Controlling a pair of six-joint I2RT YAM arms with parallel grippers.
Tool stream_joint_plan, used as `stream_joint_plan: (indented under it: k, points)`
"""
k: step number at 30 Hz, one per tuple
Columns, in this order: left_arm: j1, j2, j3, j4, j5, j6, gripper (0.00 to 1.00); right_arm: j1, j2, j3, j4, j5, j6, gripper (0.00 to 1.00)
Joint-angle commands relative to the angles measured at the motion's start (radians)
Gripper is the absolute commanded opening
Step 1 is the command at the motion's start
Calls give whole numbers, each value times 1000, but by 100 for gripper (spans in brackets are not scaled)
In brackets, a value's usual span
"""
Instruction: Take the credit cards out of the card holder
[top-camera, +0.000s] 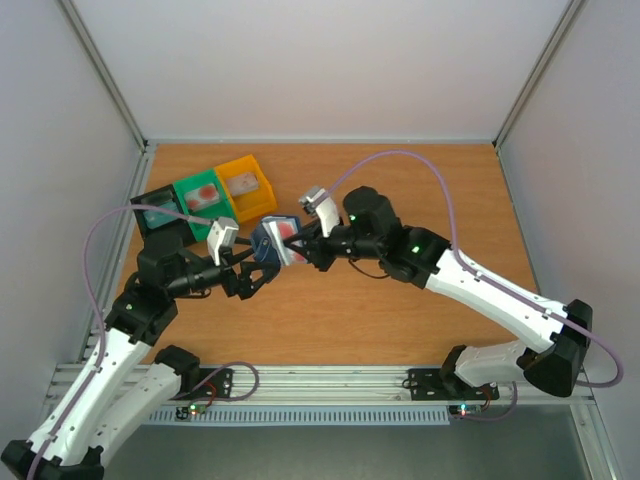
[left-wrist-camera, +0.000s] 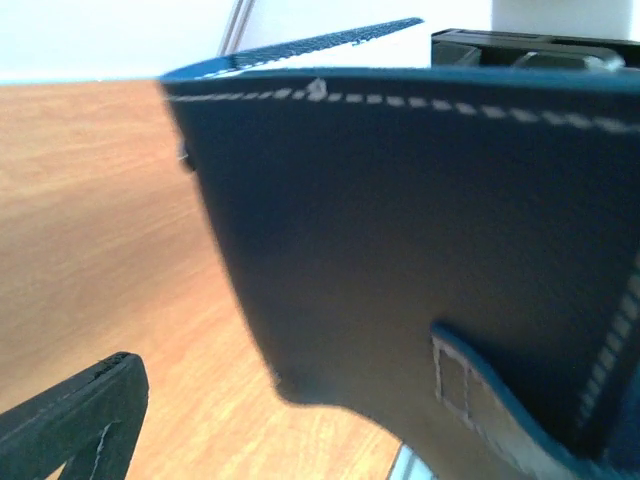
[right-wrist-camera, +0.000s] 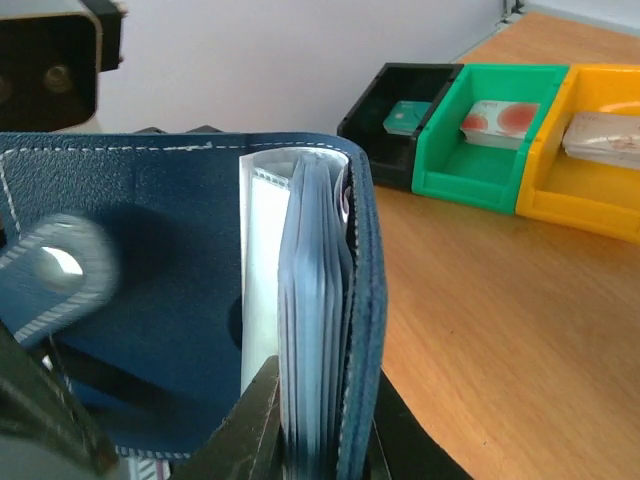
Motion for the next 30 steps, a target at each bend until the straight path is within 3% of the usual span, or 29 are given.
stream_joint_plan:
  k: [1, 6, 8, 11, 14, 19, 24, 26, 30]
  points:
    - [1, 21, -4, 92, -25, -53, 95, 131, 40, 116, -103, 274, -73, 1]
    - [1, 22, -6, 77, -54, -35, 70, 139, 21, 118, -104, 266, -72, 1]
    - [0, 18, -8, 82, -27, -36, 72, 139, 20, 123, -114, 253, -73, 1]
    - [1, 23, -14, 122, 29, -33, 86, 139, 30, 134, -119, 256, -67, 1]
    - [1, 44, -19, 148, 5, -45, 88, 145, 41, 144, -78, 216, -50, 1]
    - [1, 71, -18, 98, -86, -38, 61, 158, 42, 170, -8, 113, -16, 1]
    - [1, 61, -22, 129, -45, -38, 59, 158, 43, 178, -21, 93, -31, 1]
    - [1, 63, -21, 133, -43, -37, 52, 158, 48, 181, -28, 65, -41, 1]
    - [1, 59, -17, 109, -44, -15, 21, 125, 24, 175, -28, -72, -37, 1]
